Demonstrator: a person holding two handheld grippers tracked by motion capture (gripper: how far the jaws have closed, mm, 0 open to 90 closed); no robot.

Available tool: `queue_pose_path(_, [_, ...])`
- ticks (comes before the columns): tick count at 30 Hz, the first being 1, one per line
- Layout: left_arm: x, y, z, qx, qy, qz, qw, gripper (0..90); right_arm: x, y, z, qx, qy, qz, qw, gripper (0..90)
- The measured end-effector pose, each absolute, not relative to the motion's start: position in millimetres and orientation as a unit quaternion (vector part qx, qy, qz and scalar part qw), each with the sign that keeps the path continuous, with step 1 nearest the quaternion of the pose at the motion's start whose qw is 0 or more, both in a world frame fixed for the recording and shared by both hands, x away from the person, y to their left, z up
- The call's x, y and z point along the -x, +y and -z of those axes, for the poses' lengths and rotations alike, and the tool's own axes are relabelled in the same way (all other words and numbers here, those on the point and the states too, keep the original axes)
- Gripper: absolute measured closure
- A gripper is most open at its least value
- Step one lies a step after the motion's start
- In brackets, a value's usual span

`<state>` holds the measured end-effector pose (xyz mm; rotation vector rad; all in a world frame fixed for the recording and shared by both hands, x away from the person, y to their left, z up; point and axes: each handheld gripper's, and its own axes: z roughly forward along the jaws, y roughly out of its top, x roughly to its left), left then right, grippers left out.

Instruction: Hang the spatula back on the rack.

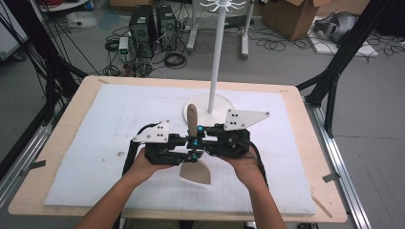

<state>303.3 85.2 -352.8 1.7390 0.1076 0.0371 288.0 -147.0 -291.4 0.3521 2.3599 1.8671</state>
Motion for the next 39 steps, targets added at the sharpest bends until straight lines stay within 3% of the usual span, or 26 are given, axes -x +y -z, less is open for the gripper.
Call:
queue_pose_path(1, [-303.0, 85.8, 352.8, -0.761, 0.042, -0.016, 0.647, 77.5, -288.6, -147.7, 291.1, -0.107, 0.776, -0.619, 0.051, 76.1])
queue_pose_path(6, [-302.3, 84.5, 351.4, -0.763, 0.059, -0.016, 0.644, 78.4, -289.6, -152.3, 292.6, -0.105, 0.766, -0.632, 0.051, 73.6])
queue_pose_path(7, [-303.7, 84.2, 351.8, -0.765, 0.067, -0.014, 0.641, 78.5, -288.6, -152.9, 293.5, -0.114, 0.763, -0.633, 0.065, 63.9])
queue_pose_path(8, [-304.7, 83.6, 352.4, -0.766, 0.081, -0.012, 0.638, 78.5, -287.4, -153.8, 294.2, -0.131, 0.756, -0.636, 0.084, 48.3])
queue_pose_path(9, [-305.7, 83.3, 352.9, -0.765, 0.089, -0.014, 0.637, 78.5, -287.7, -156.4, 294.6, -0.156, 0.745, -0.640, 0.100, 41.1])
queue_pose_path(14, [-311.8, 86.7, 351.7, -0.764, 0.108, -0.020, 0.636, 78.5, -279.3, -174.8, 297.8, -0.198, 0.720, -0.646, 0.155, 28.2])
queue_pose_path(17, [-317.4, 88.5, 346.1, -0.770, 0.109, -0.032, 0.627, 78.6, -273.0, -192.7, 300.6, -0.211, 0.702, -0.655, 0.181, 26.1])
queue_pose_path(24, [-338.3, 97.6, 330.7, -0.762, 0.138, -0.037, 0.631, 78.7, -266.0, -233.8, 315.0, -0.281, 0.700, -0.588, 0.292, 21.7])
queue_pose_path(39, [-377.2, 94.5, 287.5, -0.758, 0.138, -0.016, 0.638, 78.7, -270.1, -258.0, 346.8, -0.325, 0.713, -0.542, 0.306, 21.7])
